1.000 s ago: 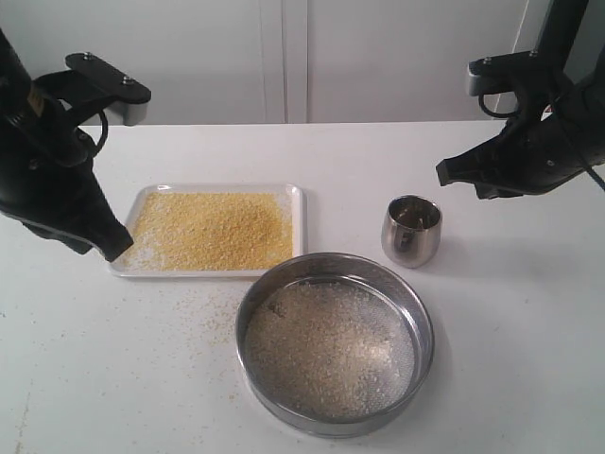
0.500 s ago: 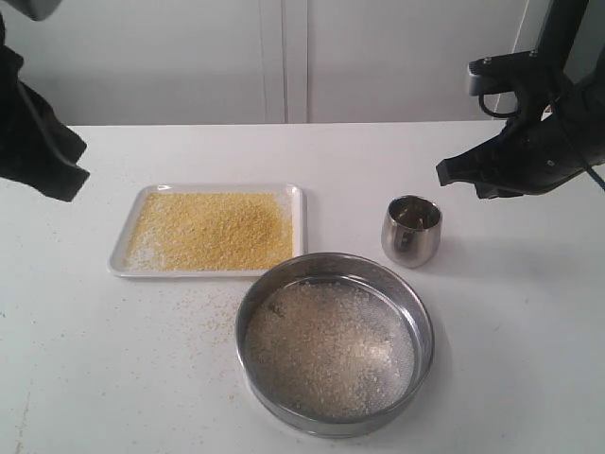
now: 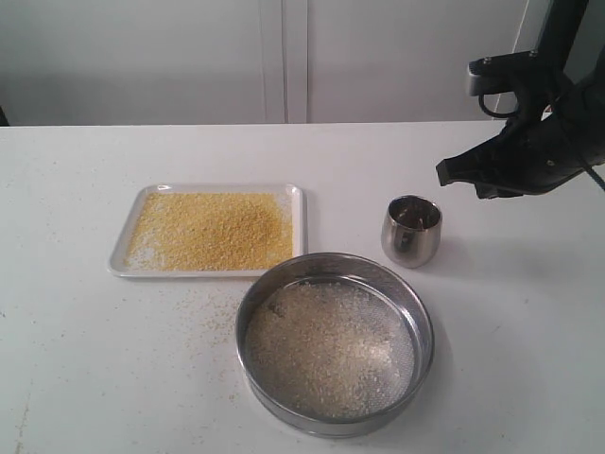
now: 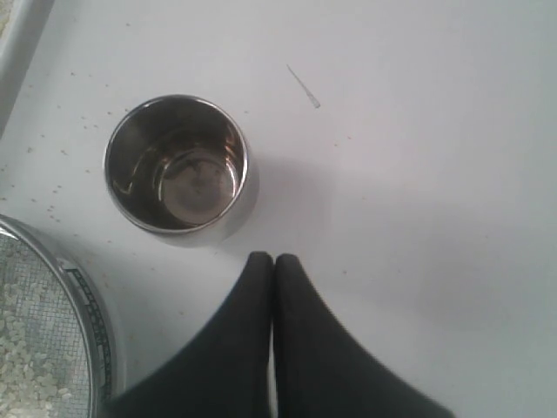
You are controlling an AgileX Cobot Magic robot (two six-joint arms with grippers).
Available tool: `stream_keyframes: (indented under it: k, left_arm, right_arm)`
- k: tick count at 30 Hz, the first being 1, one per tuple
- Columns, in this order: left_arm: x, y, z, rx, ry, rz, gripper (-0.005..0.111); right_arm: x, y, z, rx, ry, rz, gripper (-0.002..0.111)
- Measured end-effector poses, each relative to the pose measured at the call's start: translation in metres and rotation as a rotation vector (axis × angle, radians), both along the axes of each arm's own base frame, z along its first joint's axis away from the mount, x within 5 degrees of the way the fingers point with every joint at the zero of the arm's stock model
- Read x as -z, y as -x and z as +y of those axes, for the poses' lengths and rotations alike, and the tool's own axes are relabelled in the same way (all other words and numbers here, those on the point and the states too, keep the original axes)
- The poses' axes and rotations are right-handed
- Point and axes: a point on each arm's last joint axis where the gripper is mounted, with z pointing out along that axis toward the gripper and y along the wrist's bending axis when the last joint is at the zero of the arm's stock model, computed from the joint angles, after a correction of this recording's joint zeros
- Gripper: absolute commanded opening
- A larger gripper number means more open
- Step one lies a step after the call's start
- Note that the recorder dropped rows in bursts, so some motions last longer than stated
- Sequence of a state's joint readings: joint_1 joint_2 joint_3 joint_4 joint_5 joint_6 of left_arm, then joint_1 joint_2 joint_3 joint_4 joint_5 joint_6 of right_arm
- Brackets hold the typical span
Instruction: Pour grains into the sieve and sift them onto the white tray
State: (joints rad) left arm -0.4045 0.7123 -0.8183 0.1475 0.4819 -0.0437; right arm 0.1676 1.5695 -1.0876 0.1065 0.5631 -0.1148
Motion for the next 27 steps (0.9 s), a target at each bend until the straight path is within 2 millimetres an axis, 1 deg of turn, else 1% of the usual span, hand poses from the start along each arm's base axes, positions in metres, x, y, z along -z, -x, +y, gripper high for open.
stream_keyframes:
  k: [2, 7, 11, 13, 18, 27]
  left_arm:
    - [0.006, 0.009, 0.009, -0.041, 0.009, -0.019, 0.0]
    - [0.018, 0.028, 0.025, -0.12, 0.035, -0.08, 0.0]
    - [0.029, 0.039, 0.033, -0.174, 0.06, -0.157, 0.0]
    - [0.04, 0.047, 0.037, -0.206, 0.072, -0.191, 0.0]
    - [0.062, 0.057, 0.042, -0.251, 0.079, -0.201, 0.0]
    - [0.092, 0.068, 0.047, -0.334, 0.118, -0.194, 0.0]
  right_arm:
    - [0.0, 0.0, 0.0, 0.0, 0.0, 0.0, 0.0]
    - [0.0, 0.0, 0.0, 0.0, 0.0, 0.0, 0.0]
    - [0.0, 0.0, 0.0, 0.0, 0.0, 0.0, 0.0]
    - [0.0, 0.0, 0.0, 0.0, 0.0, 0.0, 0.0]
    - [0.0, 0.0, 0.0, 0.0, 0.0, 0.0, 0.0]
    - [0.0, 0.0, 0.0, 0.0, 0.0, 0.0, 0.0]
